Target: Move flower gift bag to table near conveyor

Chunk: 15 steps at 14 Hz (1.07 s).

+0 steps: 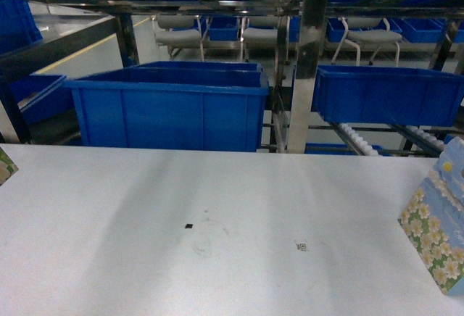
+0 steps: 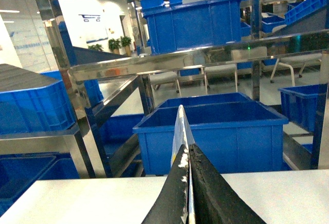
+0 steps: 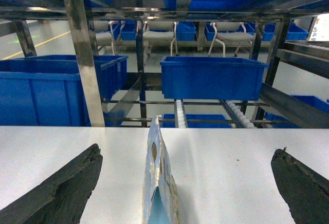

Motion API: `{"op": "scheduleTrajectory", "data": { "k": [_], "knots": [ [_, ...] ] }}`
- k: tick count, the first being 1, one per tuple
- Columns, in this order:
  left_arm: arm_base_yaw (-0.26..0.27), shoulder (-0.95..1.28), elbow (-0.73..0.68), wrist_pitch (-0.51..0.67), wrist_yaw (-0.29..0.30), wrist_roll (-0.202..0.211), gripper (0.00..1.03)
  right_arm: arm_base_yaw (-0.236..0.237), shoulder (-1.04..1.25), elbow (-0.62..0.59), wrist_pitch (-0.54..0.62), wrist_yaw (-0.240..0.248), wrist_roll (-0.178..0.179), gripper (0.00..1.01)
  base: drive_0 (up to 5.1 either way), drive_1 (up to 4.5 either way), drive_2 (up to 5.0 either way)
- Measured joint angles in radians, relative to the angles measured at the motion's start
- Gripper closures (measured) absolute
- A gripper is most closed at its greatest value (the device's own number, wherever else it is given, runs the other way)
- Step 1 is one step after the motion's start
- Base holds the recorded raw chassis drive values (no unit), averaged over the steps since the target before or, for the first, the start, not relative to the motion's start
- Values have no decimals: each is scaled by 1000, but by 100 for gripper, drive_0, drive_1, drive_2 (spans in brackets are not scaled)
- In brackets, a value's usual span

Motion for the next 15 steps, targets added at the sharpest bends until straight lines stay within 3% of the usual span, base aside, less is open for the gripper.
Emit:
{"op": "scheduleTrajectory", "data": {
  "k": [6, 7, 10, 13, 15],
  "knots": [
    [0, 0, 0, 0, 0, 0, 101, 16, -227, -26, -30, 10, 10, 3, 0, 0, 0],
    [0, 0, 0, 0, 0, 0, 101, 47, -383, -29, -149, 16, 24, 3, 0, 0, 0],
    [0, 0, 0, 0, 0, 0, 101, 81, -782, -29, -522, 60, 48, 3, 0, 0, 0],
    [0, 0, 0, 0, 0, 0, 101, 114, -1301, -29, -1047, 112, 47, 3, 0, 0, 0],
    [0, 0, 0, 0, 0, 0, 101, 113, -1320, -29, -1078, 121, 46, 3, 0, 0, 0]
  ]
}}
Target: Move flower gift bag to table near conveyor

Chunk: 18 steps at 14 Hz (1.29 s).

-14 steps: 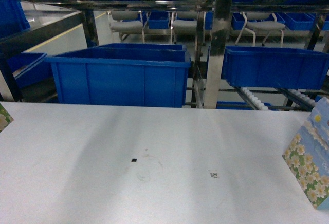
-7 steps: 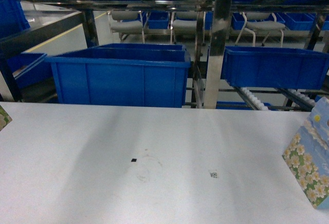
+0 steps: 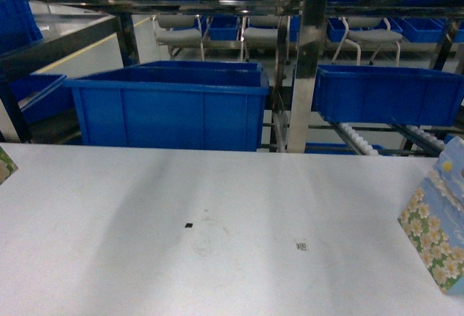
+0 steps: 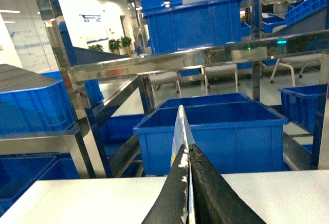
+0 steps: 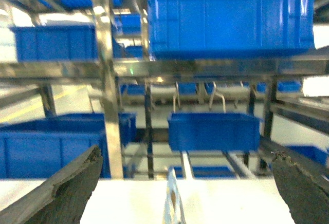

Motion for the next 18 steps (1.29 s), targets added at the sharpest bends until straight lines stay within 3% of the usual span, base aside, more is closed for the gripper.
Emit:
{"op": "scheduleTrajectory", "data": {
  "k": [3, 4, 16, 18],
  "knots": [
    [0, -1, 0, -2, 0, 0, 101, -1, -3, 0, -192, 16, -13, 3, 0, 0, 0],
    [-1, -1, 0, 4, 0, 0, 101, -1, -3, 0, -207, 16, -16, 3, 0, 0, 0],
    [-1, 2, 0, 2, 0, 0, 101, -1, -3, 0, -201, 13, -26, 3, 0, 0, 0],
    [-37, 135, -2, 172, -31, -4, 101, -1, -3, 0, -201, 13, -26, 3, 0, 0, 0]
  ]
}}
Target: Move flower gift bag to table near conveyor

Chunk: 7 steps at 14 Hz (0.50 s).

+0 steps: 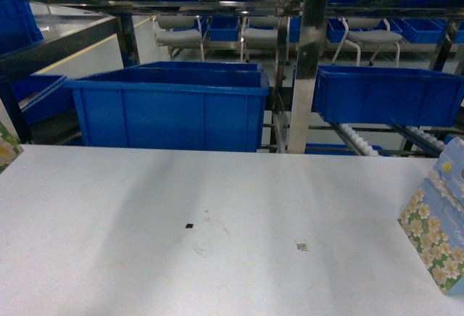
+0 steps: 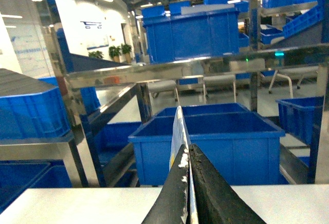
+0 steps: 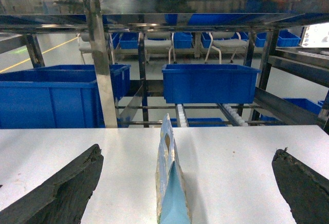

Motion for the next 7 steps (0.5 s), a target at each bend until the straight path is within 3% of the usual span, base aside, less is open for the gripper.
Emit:
{"op": "scheduleTrajectory", "data": {
  "k": [3, 7],
  "knots": [
    [-46, 321, 6, 253, -8, -26, 101, 0, 0, 0, 0, 0, 0, 3, 0, 0, 0],
    [-45, 685, 89, 514, -7, -51, 101, 0, 0, 0, 0, 0, 0, 3, 0, 0, 0]
  ]
}}
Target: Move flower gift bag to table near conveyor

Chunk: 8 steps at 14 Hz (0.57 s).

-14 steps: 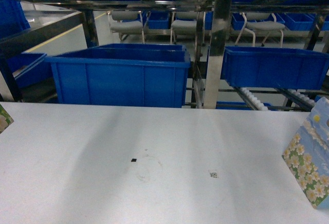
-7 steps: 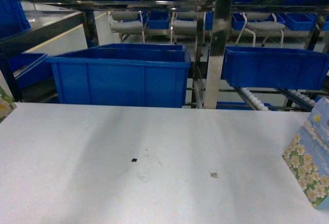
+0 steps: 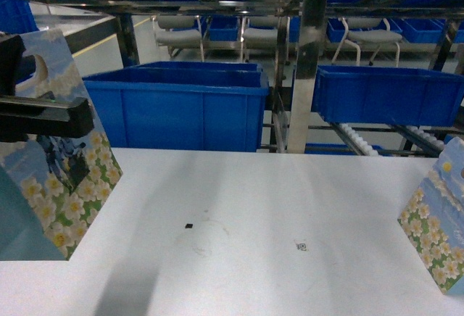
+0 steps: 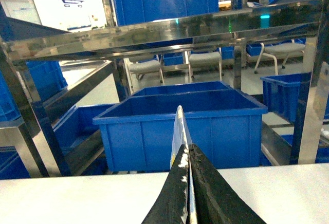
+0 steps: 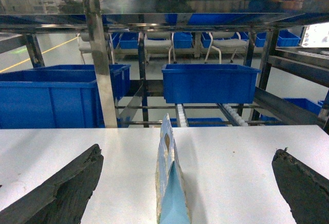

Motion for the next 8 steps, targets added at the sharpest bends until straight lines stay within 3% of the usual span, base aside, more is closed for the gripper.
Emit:
{"op": "scheduleTrajectory", "data": {
  "k": [2, 5, 8],
  "knots": [
    [3, 107, 52, 26, 5, -18, 101, 0, 0, 0, 0, 0, 0, 3, 0, 0, 0],
    [15, 257, 143, 26, 60, -48, 101, 0, 0, 0, 0, 0, 0, 3, 0, 0, 0],
    [64, 349, 220, 26, 205, -67, 101, 0, 0, 0, 0, 0, 0, 3, 0, 0, 0]
  ]
}}
